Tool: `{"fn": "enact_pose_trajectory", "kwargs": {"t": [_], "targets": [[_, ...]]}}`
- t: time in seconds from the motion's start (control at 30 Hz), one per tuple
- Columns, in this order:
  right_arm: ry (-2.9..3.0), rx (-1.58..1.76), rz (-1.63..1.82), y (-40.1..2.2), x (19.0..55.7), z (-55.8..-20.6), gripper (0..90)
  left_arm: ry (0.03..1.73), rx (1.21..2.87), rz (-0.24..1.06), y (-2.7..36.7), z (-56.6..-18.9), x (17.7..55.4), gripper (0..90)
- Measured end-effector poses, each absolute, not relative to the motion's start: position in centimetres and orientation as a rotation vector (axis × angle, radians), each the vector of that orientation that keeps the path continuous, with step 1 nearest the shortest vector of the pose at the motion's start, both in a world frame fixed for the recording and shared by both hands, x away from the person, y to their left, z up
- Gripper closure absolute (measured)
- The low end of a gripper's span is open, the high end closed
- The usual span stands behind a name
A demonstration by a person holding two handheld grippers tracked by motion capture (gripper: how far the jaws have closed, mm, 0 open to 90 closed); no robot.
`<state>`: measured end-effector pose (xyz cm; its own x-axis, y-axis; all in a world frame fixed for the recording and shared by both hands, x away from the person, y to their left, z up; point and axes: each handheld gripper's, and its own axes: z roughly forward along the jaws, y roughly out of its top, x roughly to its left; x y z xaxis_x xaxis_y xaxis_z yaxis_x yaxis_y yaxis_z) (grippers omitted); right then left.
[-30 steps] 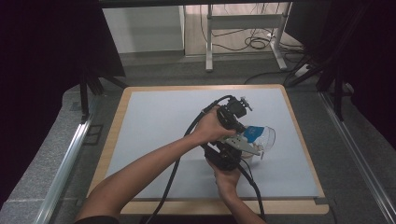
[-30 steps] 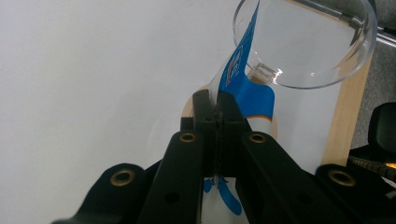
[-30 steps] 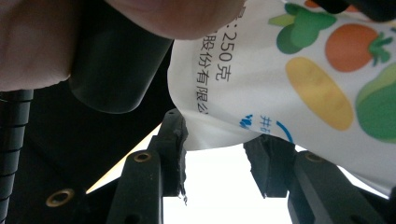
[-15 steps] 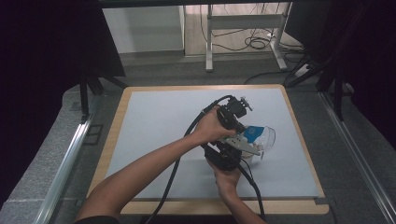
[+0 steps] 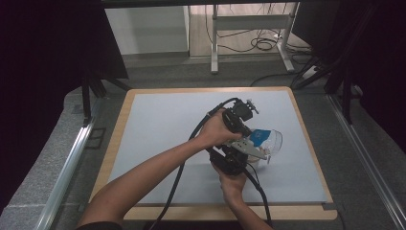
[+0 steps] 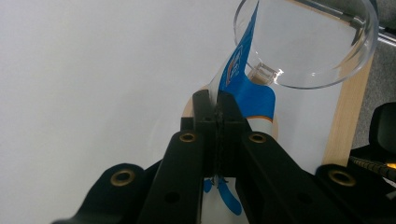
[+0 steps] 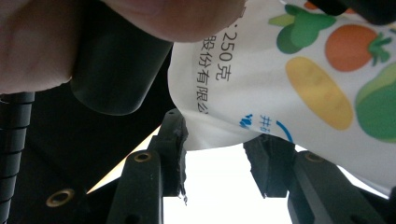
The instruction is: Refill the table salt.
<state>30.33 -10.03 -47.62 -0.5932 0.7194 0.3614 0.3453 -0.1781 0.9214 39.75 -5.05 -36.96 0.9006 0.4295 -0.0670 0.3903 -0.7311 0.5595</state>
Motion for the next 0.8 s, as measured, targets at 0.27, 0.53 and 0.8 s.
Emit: {"fn": "enact_pose_trajectory", "kwargs": {"t": [0.27,0.53,0.8], "targets": [[1.793,1.23,1.838,-10.02,30.36,-47.6,60.2,0.59,2.476,0.085,-5.08,-36.98,39.81,89.6],[1.788,1.236,1.841,-10.03,30.49,-47.61,60.3,0.588,2.478,0.086,-5.11,-37.05,39.98,89.6],[1.792,1.235,1.843,-9.93,30.63,-47.54,60.4,0.595,2.477,0.082,-4.91,-37.05,40.14,89.6]]}}
